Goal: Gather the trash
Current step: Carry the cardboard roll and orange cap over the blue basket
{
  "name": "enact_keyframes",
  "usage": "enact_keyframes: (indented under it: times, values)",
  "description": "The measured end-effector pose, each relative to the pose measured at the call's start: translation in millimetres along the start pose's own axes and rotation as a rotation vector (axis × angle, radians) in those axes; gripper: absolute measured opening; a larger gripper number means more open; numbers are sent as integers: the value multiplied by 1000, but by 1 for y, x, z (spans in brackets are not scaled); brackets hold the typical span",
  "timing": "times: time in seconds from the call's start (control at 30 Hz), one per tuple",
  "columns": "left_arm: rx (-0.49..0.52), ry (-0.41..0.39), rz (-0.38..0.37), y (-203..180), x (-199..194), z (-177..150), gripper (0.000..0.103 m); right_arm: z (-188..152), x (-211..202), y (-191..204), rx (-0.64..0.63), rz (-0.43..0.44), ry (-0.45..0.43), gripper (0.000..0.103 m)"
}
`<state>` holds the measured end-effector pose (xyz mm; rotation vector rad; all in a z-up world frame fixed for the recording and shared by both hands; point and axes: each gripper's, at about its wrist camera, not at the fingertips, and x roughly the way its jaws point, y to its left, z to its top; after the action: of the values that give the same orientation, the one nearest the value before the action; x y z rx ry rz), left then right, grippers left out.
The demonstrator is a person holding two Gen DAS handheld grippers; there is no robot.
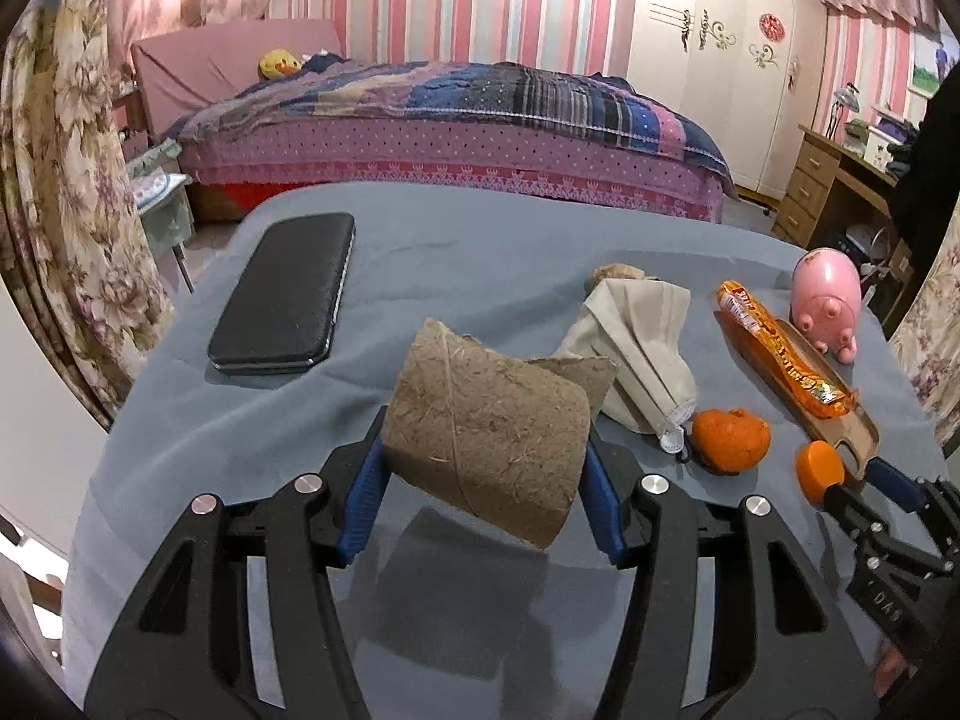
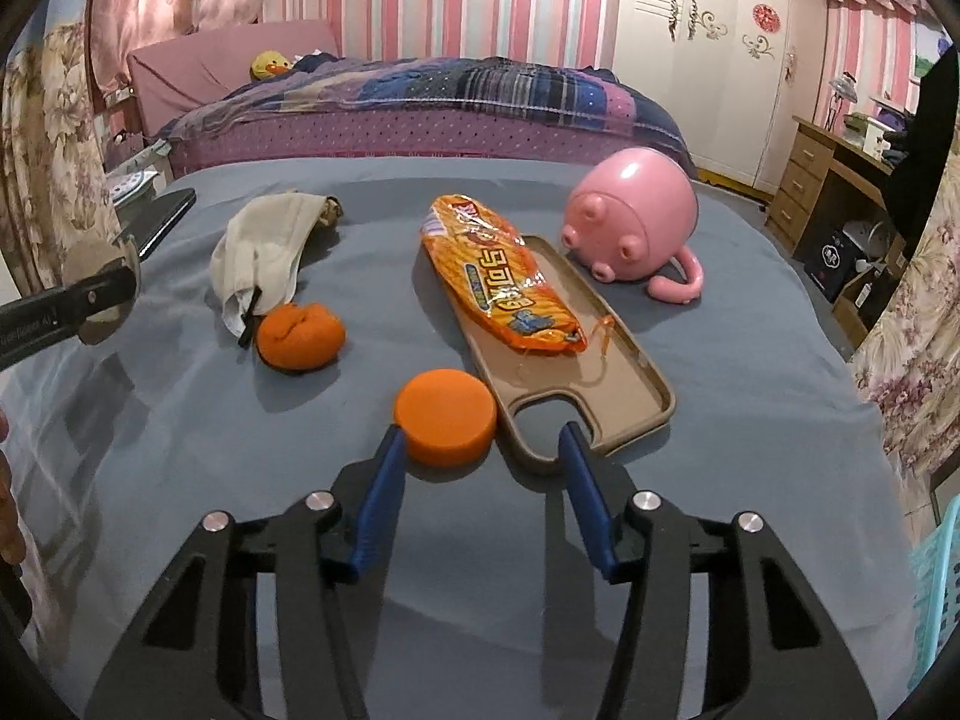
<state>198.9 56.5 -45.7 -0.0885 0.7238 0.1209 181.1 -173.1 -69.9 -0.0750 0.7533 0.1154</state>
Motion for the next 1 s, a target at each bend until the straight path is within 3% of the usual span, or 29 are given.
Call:
enact_keyframes:
  times: [0.2, 0.4, 0.93, 1.0]
  values:
    - [2, -3, -9, -2, -1, 1, 56, 1, -4, -2, 4, 14, -25, 51]
    - [-4, -8, 0, 2, -2, 2, 56, 2, -7, 2, 4, 58, -20, 45]
    - [-1, -33, -9, -3, -10, 7, 56, 9, 24, 1, 29, 80, 54, 45]
    - [3, -34, -11, -6, -10, 7, 56, 10, 25, 1, 25, 80, 52, 40]
